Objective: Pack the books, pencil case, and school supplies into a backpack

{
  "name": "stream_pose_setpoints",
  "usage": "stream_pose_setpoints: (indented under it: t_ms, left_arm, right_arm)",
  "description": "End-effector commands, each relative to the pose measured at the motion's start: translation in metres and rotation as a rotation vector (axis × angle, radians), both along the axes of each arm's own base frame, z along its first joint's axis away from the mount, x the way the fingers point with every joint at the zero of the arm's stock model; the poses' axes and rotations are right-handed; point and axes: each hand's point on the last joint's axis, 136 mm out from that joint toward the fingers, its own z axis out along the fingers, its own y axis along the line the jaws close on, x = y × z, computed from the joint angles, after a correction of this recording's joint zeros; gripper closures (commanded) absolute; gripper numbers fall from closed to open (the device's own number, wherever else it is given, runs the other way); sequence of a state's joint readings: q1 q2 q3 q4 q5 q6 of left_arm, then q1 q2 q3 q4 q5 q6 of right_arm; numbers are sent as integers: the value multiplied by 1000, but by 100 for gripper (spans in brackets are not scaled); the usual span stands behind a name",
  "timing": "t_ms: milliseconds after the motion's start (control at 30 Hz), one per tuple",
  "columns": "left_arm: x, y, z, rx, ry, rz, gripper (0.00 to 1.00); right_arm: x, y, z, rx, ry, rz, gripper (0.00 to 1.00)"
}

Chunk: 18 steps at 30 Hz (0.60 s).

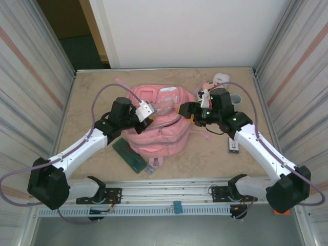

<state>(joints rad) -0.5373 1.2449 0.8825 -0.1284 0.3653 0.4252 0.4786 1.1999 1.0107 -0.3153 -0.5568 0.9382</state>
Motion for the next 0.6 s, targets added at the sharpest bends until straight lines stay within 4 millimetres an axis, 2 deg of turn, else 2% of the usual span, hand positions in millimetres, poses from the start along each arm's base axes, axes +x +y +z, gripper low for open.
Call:
stream_pose_setpoints:
  t_ms: [0, 133, 267, 367, 500, 533, 567]
  left_arm:
    - [-9, -12, 50, -112, -155, -110, 100]
    - [-7, -11, 48, -106, -146, -106, 100]
    - [-9, -14, 49, -121, -147, -129, 100]
    - [-11, -16, 48, -129, -133, -146, 100]
    - [-13, -18, 43, -127, -110, -165, 100]
    - [-14, -19, 40, -120, -100, -167, 100]
    - [-14, -19, 39, -115, -91, -169, 100]
  right_arm:
    - [4, 19, -11, 97, 141, -13, 35]
    - [8, 35, -22, 97, 185, -16, 33]
    - [22, 36, -39, 109, 239, -121, 33]
    - [34, 42, -41, 179, 240, -165, 34]
    - [41, 51, -37, 197, 224, -156, 36]
    - [41, 53, -34, 197, 216, -153, 39]
    - [42, 54, -34, 198, 212, -155, 48]
